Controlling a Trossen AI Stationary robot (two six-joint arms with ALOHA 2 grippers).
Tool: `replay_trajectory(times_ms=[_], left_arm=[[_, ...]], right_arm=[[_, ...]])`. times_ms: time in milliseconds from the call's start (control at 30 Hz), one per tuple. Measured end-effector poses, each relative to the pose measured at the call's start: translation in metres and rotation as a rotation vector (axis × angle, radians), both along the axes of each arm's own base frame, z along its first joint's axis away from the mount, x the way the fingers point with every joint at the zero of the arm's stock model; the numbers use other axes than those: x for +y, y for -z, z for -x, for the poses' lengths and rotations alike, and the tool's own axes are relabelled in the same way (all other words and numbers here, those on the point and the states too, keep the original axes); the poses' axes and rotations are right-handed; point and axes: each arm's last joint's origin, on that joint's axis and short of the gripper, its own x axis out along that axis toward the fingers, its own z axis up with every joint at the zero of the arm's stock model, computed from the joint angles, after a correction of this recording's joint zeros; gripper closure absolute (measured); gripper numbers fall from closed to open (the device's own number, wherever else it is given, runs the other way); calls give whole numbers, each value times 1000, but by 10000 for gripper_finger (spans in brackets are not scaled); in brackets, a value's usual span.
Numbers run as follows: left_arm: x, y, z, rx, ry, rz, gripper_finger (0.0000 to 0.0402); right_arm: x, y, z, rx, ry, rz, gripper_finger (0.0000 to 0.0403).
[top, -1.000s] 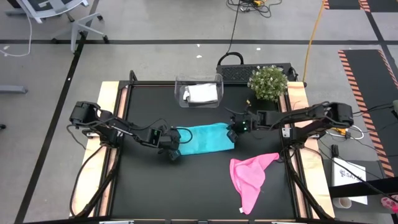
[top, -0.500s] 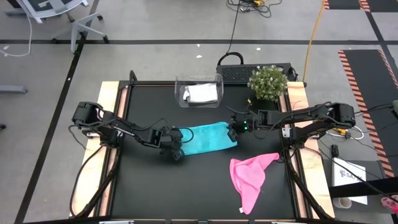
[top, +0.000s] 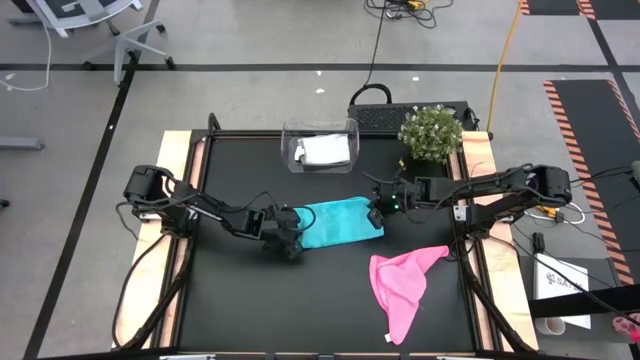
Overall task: Fold microfiber towels
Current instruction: Fold the light blue microfiber cloth
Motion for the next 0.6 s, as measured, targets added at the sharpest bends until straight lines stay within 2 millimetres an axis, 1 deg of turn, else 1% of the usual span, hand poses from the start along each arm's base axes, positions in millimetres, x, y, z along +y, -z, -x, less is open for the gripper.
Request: replay_trajectory(times_ms=[367,467,600], left_arm=[[0,0,0,-7,2,3,293],[0,0,0,1,30,2,293],[-1,1,0,16,69,2,293]], right_arm=[[0,-3,-4,-64,68,-52,403],[0,-5,-5,-78,79,-84,403],[0,-20,-12,-71,49,-139,403]])
